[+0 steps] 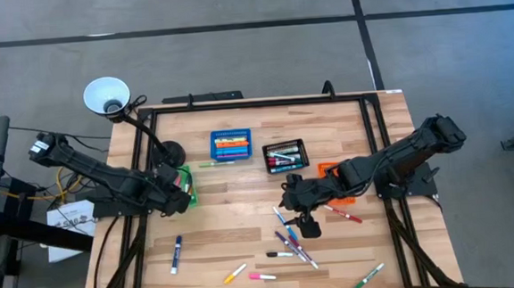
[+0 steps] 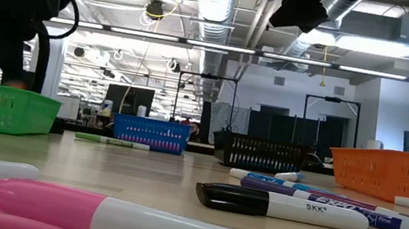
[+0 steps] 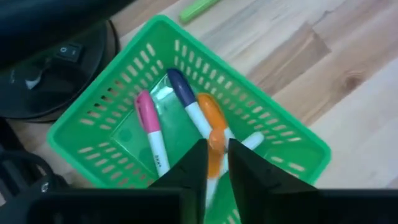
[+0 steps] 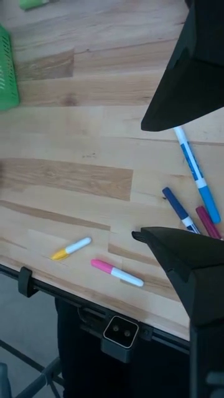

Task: Pick & Place Markers
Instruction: Put the orange highlighter pen into the green basket, then put the yellow highlighter pen into the green basket

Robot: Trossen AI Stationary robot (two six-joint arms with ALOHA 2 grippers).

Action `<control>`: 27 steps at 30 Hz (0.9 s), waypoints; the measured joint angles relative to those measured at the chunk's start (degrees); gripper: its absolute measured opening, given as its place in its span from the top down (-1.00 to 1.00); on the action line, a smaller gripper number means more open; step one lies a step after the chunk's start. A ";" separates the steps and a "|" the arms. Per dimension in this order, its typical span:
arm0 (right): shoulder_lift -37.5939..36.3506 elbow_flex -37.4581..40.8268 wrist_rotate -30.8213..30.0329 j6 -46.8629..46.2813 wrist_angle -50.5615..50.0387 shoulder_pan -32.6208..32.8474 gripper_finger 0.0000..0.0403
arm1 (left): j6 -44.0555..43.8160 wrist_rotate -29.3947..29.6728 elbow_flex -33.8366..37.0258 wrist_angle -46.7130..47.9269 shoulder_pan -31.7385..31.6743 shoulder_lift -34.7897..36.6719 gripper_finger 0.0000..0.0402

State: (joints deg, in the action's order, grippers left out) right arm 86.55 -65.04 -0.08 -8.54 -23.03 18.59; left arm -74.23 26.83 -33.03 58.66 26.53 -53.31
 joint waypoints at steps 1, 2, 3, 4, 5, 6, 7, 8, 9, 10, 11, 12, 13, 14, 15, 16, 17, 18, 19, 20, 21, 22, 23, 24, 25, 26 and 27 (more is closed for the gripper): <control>-0.01 0.00 -0.01 0.00 -0.02 -0.20 -0.27 | 0.19 -0.05 -0.31 -0.02 -0.01 0.03 0.65; 0.00 0.00 0.00 0.00 0.00 -0.38 -0.27 | 0.21 -0.07 -0.78 -0.40 -0.01 0.03 0.61; 0.01 0.00 -0.04 0.00 -0.01 -0.53 -0.27 | 0.25 -0.09 -1.44 -1.00 -0.01 0.03 0.58; 0.01 0.00 -0.04 0.00 -0.01 -0.74 -0.27 | 0.27 -0.07 -2.28 -1.47 -0.01 0.03 0.56; 0.00 0.00 -0.04 0.00 0.00 -0.89 -0.27 | 0.28 -0.02 -3.19 -1.94 -0.01 0.06 0.54; 0.01 0.00 -0.09 0.01 -0.02 -1.01 -0.27 | 0.27 0.07 -4.06 -2.66 -0.01 0.06 0.53; 0.02 0.00 -0.09 0.02 -0.02 -1.16 -0.27 | 0.28 0.08 -4.86 -3.78 -0.01 0.06 0.53; 0.02 0.00 -0.09 0.02 0.00 -1.23 -0.27 | 0.49 0.08 -5.64 -5.52 0.03 0.06 0.52; 0.02 0.00 -0.09 0.02 0.00 -1.40 -0.27 | 1.53 0.11 -6.27 -8.16 0.13 0.06 0.52; 0.01 0.00 -0.09 0.02 -0.02 -1.54 -0.27 | 3.64 0.12 -6.64 -11.68 0.43 0.06 0.53; 0.02 0.00 -0.09 0.02 -0.02 -1.54 -0.27 | 6.49 -0.02 -6.70 -16.11 0.84 0.06 0.53; 0.02 0.00 -0.09 0.02 -0.01 -1.54 -0.27 | 9.32 -0.26 -6.70 -21.14 1.24 -0.02 0.54; 0.02 0.00 -0.09 0.02 -0.02 -1.54 -0.27 | 12.13 -0.34 -6.70 -26.36 1.84 -0.31 0.55; 0.02 0.00 -0.07 0.02 -0.02 -1.53 -0.27 | 15.05 -0.44 -6.70 -31.73 2.54 -0.85 0.56; 0.02 0.00 -0.07 0.02 -0.02 -1.51 -0.27 | 18.30 -0.93 -6.70 -36.67 3.33 -1.53 0.57; 0.02 0.00 -0.06 0.00 -0.02 -1.51 -0.27 | 21.34 -1.59 -6.70 -41.22 4.11 -2.42 0.58; 0.02 0.00 -0.04 0.00 0.00 -1.49 -0.27 | 23.82 -2.18 -6.70 -45.55 4.85 -3.57 0.59; 0.02 0.00 0.00 0.00 -0.02 -1.44 -0.27 | 25.55 -2.71 -6.70 -49.39 5.76 -5.01 0.59; 0.02 0.00 0.00 0.00 0.00 -1.36 -0.27 | 26.78 -3.43 -6.70 -52.60 6.51 -6.53 0.59; 0.01 0.00 0.02 0.00 -0.02 -1.34 -0.27 | 27.70 -4.17 -6.70 -55.29 7.18 -8.32 0.59; 0.02 0.00 0.03 0.00 -0.02 -1.34 -0.27 | 28.28 -5.00 -6.70 -57.72 7.72 -10.28 0.60; 0.02 0.00 0.02 0.00 -0.02 -1.34 -0.27 | 28.44 -5.95 -6.70 -59.77 8.18 -12.28 0.60; 0.02 0.00 0.03 -0.02 -0.02 -1.34 -0.27 | 28.46 -6.93 -6.71 -61.35 8.56 -14.23 0.60; 0.02 0.00 0.02 0.00 0.00 -1.34 -0.27 | 28.27 -8.21 -7.15 -62.08 8.82 -16.22 0.60; 0.02 0.00 0.02 -0.01 -0.01 -1.34 -0.27 | 27.55 -9.66 -8.01 -62.09 8.95 -18.23 0.60; 0.02 0.00 0.02 -0.02 -0.01 -1.34 -0.27 | 26.98 -11.14 -8.95 -62.17 9.19 -20.16 0.60; 0.02 0.00 0.02 -0.02 -0.02 -1.34 -0.27 | 26.24 -12.29 -10.00 -62.18 9.35 -22.08 0.60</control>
State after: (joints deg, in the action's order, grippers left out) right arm 86.56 -65.04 -0.05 -8.55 -23.05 17.26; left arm -47.99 14.54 -43.03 -3.52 35.88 -75.39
